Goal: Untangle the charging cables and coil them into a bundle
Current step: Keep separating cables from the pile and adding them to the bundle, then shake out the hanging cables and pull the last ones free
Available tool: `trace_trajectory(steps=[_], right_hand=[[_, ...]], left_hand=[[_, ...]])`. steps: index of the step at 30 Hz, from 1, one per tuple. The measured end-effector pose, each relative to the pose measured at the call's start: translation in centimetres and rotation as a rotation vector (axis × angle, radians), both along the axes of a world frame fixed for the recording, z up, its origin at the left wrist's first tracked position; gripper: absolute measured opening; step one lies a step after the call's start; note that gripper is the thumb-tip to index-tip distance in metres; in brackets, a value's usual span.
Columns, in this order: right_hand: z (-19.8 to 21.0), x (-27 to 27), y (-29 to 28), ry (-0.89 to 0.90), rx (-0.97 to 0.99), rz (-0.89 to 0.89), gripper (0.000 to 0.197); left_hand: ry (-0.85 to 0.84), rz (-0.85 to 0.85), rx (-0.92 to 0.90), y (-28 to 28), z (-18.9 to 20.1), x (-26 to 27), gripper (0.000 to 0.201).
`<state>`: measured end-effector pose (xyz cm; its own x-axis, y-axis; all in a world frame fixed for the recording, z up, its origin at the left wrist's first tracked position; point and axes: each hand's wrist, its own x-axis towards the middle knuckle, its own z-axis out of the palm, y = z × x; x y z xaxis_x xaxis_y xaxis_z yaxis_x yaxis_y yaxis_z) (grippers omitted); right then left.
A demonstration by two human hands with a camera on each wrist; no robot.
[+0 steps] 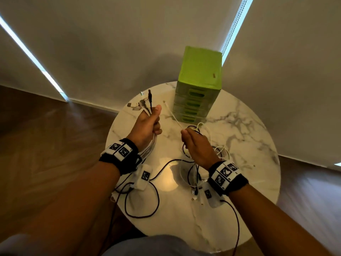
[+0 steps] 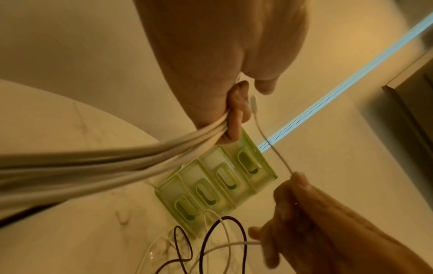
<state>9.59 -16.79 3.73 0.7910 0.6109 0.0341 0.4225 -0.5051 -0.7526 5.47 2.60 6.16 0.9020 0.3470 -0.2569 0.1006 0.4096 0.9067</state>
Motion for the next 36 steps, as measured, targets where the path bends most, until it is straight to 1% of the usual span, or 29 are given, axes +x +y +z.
trace_trajectory(steps=[2, 4, 8, 11, 13, 16, 18, 19, 22, 25, 27, 30, 33, 36], right_hand=[[1.2, -0.6, 0.3, -0.028, 0.069, -0.087, 0.034], [2.2, -1.1, 0.7, -0.068, 0.078, -0.092, 0.032], [3.0, -2.2, 1.4, -0.136, -0.017, -0.009, 0.030], [2.3, -2.9, 1.6, -0.209, -0.132, 0.052, 0.031], [2.0, -3.4, 1.6, -0.250, -0.178, 0.091, 0.033], [2.2, -4.2, 2.0, -0.276, -0.203, 0.140, 0.036], [2.4, -4.7, 2.3, -0.241, -0.192, 0.149, 0.038], [2.5, -4.8, 2.4, -0.198, -0.174, 0.149, 0.037], [2.3, -4.7, 2.3, -0.023, -0.125, 0.170, 0.038], [1.1, -3.7, 1.9, 0.108, -0.123, 0.167, 0.039], [-0.4, -2.4, 1.3, 0.108, -0.199, 0.191, 0.038], [-2.6, -0.3, 0.0, -0.002, -0.369, 0.235, 0.033], [-2.7, 2.0, -1.2, -0.049, -0.436, 0.167, 0.037], [-2.1, 4.4, -2.7, -0.098, -0.534, 0.120, 0.040]], left_hand=[[-0.005, -0.003, -0.062, -0.4, 0.4, -0.4, 0.017], [-0.013, -0.022, -0.082, -1.1, 0.7, -0.9, 0.018], [-0.035, -0.095, -0.052, -2.5, 0.9, -1.8, 0.023], [-0.035, -0.104, -0.039, -2.9, 0.9, -2.2, 0.029], [-0.017, -0.091, 0.019, -3.0, 0.8, -2.4, 0.030], [0.072, -0.096, 0.203, -3.1, 1.4, -2.8, 0.026], [0.092, -0.101, 0.254, -3.1, 1.4, -2.9, 0.034], [0.075, -0.093, 0.236, -3.0, 1.3, -2.9, 0.038], [0.004, -0.075, 0.201, -2.6, 1.1, -2.9, 0.031], [-0.064, -0.052, 0.105, -1.7, 1.6, -2.8, 0.032], [-0.123, -0.031, 0.079, -0.7, 2.4, -2.7, 0.037], [-0.208, -0.019, 0.006, 1.3, 4.1, -2.6, 0.036], [-0.264, 0.028, 0.004, 3.8, 5.8, -2.3, 0.034], [-0.298, 0.137, 0.030, 6.1, 7.5, -2.2, 0.034]])
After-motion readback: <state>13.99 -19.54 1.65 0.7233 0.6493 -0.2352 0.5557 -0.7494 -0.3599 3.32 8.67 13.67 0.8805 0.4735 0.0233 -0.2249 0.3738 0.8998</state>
